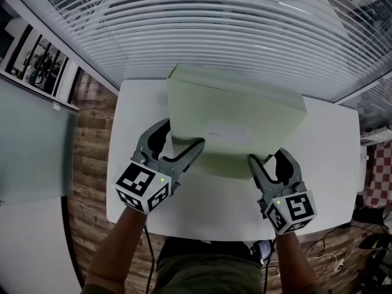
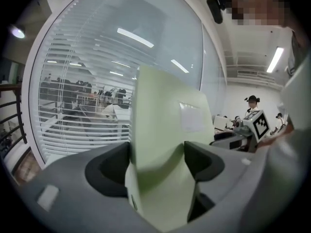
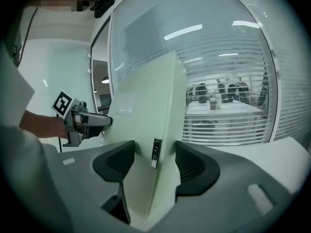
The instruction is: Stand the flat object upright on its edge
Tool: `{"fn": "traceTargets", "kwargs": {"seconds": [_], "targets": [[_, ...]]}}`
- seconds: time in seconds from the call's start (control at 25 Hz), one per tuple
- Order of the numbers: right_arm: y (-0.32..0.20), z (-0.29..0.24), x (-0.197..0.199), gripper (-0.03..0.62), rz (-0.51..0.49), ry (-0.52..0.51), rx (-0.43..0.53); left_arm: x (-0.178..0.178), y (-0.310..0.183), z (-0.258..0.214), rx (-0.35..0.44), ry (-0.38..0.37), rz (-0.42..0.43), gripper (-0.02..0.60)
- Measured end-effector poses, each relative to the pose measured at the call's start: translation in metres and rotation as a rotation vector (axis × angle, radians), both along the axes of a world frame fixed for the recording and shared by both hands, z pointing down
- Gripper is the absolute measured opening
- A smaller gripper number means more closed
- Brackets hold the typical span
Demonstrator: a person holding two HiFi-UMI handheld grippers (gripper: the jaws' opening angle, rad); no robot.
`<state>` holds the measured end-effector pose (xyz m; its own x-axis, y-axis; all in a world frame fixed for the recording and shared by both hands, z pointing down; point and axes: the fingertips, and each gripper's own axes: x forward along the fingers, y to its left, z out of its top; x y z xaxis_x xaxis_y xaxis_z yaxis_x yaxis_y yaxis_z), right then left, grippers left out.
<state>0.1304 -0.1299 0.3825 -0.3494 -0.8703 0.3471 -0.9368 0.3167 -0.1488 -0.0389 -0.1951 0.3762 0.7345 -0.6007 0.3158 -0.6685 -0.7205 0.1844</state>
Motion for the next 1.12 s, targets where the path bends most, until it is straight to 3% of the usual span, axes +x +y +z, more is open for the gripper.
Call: {"fn": "traceTargets", "kwargs": {"seconds": [1.12], "targets": [[-0.016, -0.003, 0.000, 0.270, -0.098, 0.099, 0.141, 0.002, 0.007, -0.009, 0.122, 0.054, -0.106, 0.339]]}}
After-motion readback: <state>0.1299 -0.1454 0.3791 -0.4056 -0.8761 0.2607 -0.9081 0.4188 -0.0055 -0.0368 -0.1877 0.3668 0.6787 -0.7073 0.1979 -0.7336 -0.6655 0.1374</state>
